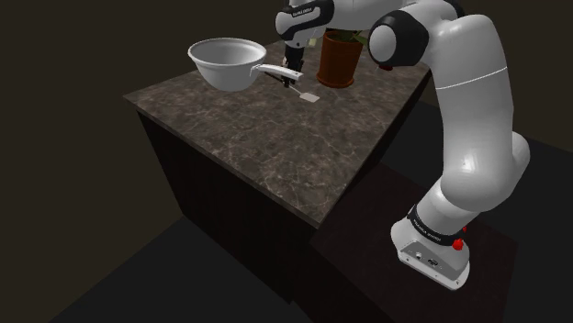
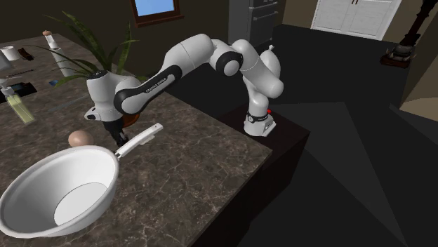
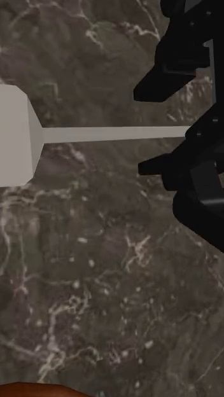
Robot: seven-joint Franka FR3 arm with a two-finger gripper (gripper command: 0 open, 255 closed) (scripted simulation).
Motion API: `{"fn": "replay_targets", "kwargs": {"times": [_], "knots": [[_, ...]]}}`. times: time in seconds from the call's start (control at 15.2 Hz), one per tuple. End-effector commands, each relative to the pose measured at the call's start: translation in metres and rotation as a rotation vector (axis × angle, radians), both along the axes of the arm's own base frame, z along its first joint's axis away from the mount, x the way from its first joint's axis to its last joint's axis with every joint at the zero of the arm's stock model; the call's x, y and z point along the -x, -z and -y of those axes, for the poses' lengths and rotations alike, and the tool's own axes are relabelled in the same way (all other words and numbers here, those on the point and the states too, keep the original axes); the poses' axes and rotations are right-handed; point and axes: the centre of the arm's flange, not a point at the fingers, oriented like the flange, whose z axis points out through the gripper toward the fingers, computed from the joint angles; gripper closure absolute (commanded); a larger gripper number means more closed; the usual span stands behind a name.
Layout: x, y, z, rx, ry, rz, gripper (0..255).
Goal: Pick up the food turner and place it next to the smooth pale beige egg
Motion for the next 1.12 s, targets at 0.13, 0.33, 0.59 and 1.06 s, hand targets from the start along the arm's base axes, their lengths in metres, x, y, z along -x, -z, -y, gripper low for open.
{"fn": "replay_targets", "kwargs": {"times": [0.13, 0.33, 0.59, 1.06], "knots": [[0.000, 0.000, 0.000, 0.000, 0.000, 0.000, 0], [0.001, -0.013, 0.000, 0.000, 0.000, 0.000, 0], [0.003, -0.050, 0.000, 0.000, 0.000, 0.000, 0], [0.003, -0.050, 0.000, 0.000, 0.000, 0.000, 0]]}}
